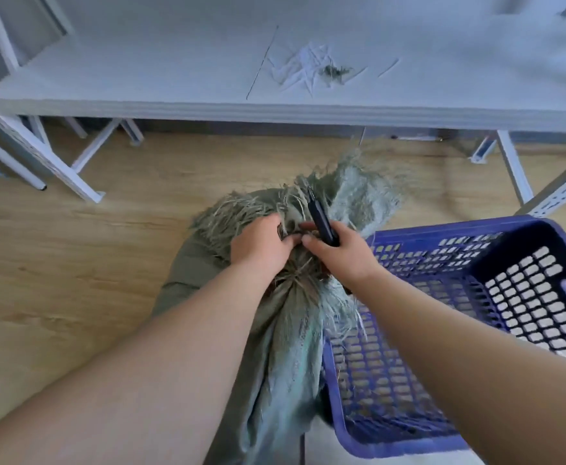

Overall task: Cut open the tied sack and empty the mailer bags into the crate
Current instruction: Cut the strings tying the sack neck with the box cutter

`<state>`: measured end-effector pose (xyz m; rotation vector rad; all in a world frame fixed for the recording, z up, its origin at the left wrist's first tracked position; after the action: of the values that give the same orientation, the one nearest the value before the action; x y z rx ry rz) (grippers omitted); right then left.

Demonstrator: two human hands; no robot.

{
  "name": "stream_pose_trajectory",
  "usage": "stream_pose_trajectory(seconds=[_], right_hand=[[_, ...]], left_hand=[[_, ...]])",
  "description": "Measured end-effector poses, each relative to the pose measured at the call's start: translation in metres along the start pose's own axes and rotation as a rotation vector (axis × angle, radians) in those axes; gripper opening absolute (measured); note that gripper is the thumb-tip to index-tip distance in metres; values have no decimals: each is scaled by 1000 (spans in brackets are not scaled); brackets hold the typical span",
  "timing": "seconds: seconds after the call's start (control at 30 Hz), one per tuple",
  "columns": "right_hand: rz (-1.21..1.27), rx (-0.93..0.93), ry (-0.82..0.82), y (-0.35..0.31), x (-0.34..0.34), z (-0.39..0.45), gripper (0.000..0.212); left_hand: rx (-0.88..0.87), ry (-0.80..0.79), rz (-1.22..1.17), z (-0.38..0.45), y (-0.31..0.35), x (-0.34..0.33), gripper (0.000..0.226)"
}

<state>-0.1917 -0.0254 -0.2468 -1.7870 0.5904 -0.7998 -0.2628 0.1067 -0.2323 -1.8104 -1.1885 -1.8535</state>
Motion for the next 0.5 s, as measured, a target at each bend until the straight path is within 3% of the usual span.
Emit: stream_pose_trajectory(seconds=[0.13,0.23,0.3,0.4,0.5], right_hand=[[67,30,-48,6,-6,26,23],[170,1,-74,7,-6,26,22],[220,-45,-94,6,-4,24,22],[246,-53,-121,2,-4,29,21],[258,-16,-164,-2,-20,37,21]], left_hand=[[-6,76,-92,22,-7,-4,37],[126,176,-346,14,-13,14,47],[174,281,-399,-4,-21,38,42],[27,469,-424,-45,-31,68,9],[-147,434,-467,-78,-27,59,24]])
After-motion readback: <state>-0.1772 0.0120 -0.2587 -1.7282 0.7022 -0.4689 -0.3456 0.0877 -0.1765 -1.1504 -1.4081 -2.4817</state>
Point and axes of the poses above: each hand's wrist, its own z-axis towards the middle knuckle, its own x-axis out of the back of the hand, y = z × x, the point moved 5 cm from there along z, towards the middle knuckle, and after that the axes turned 1 degree about y, right-handed, at the moved point
